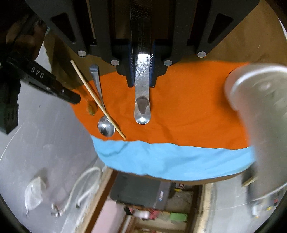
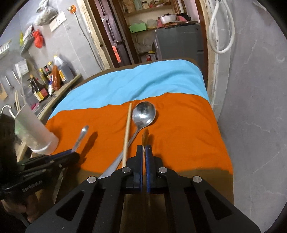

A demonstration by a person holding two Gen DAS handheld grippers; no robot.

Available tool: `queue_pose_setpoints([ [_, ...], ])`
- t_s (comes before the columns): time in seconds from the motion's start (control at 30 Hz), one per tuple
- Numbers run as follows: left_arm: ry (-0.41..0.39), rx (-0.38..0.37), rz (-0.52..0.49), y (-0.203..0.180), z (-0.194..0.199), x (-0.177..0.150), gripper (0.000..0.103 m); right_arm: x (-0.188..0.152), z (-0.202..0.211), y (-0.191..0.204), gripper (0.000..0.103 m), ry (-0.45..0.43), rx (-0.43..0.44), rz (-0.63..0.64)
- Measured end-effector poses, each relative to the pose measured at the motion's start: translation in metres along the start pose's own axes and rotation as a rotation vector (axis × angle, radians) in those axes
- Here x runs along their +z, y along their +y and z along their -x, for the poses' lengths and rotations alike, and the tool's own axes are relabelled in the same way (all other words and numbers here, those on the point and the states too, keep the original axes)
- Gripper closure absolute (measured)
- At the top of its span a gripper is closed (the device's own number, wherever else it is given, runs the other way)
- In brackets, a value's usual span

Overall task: Organize utensils
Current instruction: 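Grasp the gold spoon with the right gripper while the left gripper holds the knife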

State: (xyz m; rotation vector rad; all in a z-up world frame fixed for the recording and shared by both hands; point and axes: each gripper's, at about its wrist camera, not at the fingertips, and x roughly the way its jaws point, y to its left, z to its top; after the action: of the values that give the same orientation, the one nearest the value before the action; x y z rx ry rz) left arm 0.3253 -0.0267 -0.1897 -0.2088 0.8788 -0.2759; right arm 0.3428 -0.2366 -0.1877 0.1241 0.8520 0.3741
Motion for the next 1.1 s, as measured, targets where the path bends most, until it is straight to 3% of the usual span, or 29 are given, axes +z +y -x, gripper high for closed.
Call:
queue_pose_setpoints([
  [0.13, 0.022, 0.004, 0.015, 0.005, 0.01, -0.009, 0.09, -0.01, -0.008, 0.006, 0.102, 0.067, -0.049, 0.005],
  [0.27, 0.037, 0.002, 0.013, 0.006, 0.012, -0.012, 0.09, -0.006, -0.008, 0.008, 0.099, 0.064, -0.064, 0.047],
  [0.5, 0.039, -0.014, 0.034, 0.013, 0.015, -0.014, 0.09, 0.003, -0.027, 0.004, 0.086, 0.14, 0.033, 0.09],
  [0.73, 0.043, -0.026, 0.038, 0.016, 0.012, -0.015, 0.09, 0.019, -0.046, 0.011, 0.081, 0.14, 0.052, 0.19],
  [1.1, 0.051, -0.03, 0.033, 0.018, 0.011, -0.014, 0.09, 0.032, -0.058, 0.015, 0.072, 0.155, 0.063, 0.221],
])
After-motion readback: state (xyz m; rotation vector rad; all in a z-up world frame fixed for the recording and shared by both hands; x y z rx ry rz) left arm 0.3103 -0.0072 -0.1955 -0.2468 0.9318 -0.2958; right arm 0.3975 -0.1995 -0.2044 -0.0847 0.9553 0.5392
